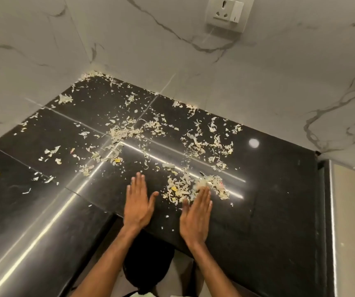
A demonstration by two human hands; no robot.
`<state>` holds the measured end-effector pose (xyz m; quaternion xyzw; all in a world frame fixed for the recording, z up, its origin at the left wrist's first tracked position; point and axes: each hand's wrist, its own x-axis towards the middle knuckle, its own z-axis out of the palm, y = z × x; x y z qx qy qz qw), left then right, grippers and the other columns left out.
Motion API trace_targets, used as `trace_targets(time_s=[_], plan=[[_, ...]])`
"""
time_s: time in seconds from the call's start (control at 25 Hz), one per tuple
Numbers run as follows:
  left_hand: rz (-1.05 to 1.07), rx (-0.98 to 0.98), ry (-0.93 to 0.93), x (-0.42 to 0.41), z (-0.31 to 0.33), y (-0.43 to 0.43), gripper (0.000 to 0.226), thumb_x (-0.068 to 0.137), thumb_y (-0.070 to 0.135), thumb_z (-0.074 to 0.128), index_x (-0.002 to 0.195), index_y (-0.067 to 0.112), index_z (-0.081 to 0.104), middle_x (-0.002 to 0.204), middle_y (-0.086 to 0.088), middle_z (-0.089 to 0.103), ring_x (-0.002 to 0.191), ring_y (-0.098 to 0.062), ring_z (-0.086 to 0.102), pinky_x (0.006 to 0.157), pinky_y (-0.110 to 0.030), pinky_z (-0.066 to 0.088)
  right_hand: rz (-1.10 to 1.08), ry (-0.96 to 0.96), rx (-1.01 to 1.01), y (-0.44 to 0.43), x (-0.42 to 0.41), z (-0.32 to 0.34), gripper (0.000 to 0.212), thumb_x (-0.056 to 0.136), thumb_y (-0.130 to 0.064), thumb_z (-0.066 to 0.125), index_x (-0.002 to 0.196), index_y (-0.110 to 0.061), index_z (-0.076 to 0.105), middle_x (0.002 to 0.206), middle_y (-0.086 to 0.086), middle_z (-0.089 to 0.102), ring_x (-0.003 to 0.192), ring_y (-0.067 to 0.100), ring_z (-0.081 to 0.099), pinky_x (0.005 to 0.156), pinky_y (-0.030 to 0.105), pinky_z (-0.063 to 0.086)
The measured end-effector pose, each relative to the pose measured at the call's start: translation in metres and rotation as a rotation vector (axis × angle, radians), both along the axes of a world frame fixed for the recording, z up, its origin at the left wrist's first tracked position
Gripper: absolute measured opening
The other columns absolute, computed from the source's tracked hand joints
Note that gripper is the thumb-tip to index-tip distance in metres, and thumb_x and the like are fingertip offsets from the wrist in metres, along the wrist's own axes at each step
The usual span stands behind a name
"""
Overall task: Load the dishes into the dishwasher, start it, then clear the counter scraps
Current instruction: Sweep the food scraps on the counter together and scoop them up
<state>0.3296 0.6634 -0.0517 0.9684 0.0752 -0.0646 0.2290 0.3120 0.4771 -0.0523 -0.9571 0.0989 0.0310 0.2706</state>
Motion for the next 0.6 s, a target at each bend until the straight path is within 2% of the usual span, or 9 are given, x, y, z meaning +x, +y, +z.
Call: trace_targets(time_s=[0.12,0.16,0.24,0.36,0.48,0.6], plan=[[-0.222,-0.291,-0.072,0.012,0.015,-0.016,0.081,0.093,0.071,0.005,0.155,0.023,-0.013,0.16,0.011,-0.026,0.147,-0.005,-0.023,0.125,-0.039,-0.003,0.054,-0.071,0.096,0.029,0.021,0.009,0.081,0.096,-0.066,0.004,0.157,-0.014,-0.01,0.164,0.002,-0.018,0.152,0.014,-0.015,0.124,0.035,-0.007],[-0.247,-0.323,-0.105,0.016,0.021,-0.011,0.079,0.094,0.071,0.006,0.155,0.025,-0.012,0.161,0.013,-0.024,0.148,-0.004,-0.022,0.125,-0.037,-0.004,0.019,-0.099,0.117,0.026,0.02,0.008,0.084,0.094,-0.069,0.001,0.157,-0.015,-0.009,0.164,0.001,-0.016,0.152,0.014,-0.014,0.123,0.035,-0.008],[-0.211,-0.272,-0.18,0.017,0.029,0.022,0.076,0.096,0.068,0.006,0.156,0.026,-0.01,0.162,0.011,-0.02,0.149,-0.005,-0.019,0.124,-0.036,-0.005,-0.102,-0.132,0.109,0.01,0.004,0.003,0.086,0.092,-0.072,-0.002,0.157,-0.015,-0.007,0.165,0.002,-0.013,0.153,0.016,-0.009,0.124,0.038,-0.006],[-0.006,-0.146,-0.19,-0.001,0.022,0.096,0.079,0.096,0.067,0.005,0.157,0.02,-0.008,0.164,0.002,-0.017,0.15,-0.01,-0.017,0.125,-0.041,-0.001,-0.166,-0.054,-0.037,0.003,-0.031,-0.008,0.085,0.094,-0.07,0.0,0.155,-0.012,-0.01,0.164,0.008,-0.011,0.153,0.023,-0.004,0.125,0.045,0.002],[0.143,-0.115,-0.105,-0.031,0.006,0.146,0.09,0.091,0.074,0.001,0.157,0.014,-0.008,0.163,0.001,-0.018,0.15,-0.012,-0.018,0.125,-0.044,0.003,-0.086,0.018,-0.115,0.046,-0.029,-0.006,0.087,0.096,-0.068,0.0,0.154,-0.006,-0.015,0.163,0.013,-0.019,0.153,0.026,-0.01,0.125,0.044,-0.001],[0.042,-0.216,-0.114,-0.047,-0.006,0.147,0.087,0.091,0.076,0.004,0.157,0.02,-0.008,0.162,0.01,-0.022,0.148,-0.005,-0.021,0.125,-0.039,-0.002,0.133,0.015,-0.14,0.105,0.007,0.001,0.088,0.095,-0.069,-0.001,0.153,-0.004,-0.02,0.16,0.012,-0.029,0.15,0.025,-0.023,0.124,0.042,-0.007]])
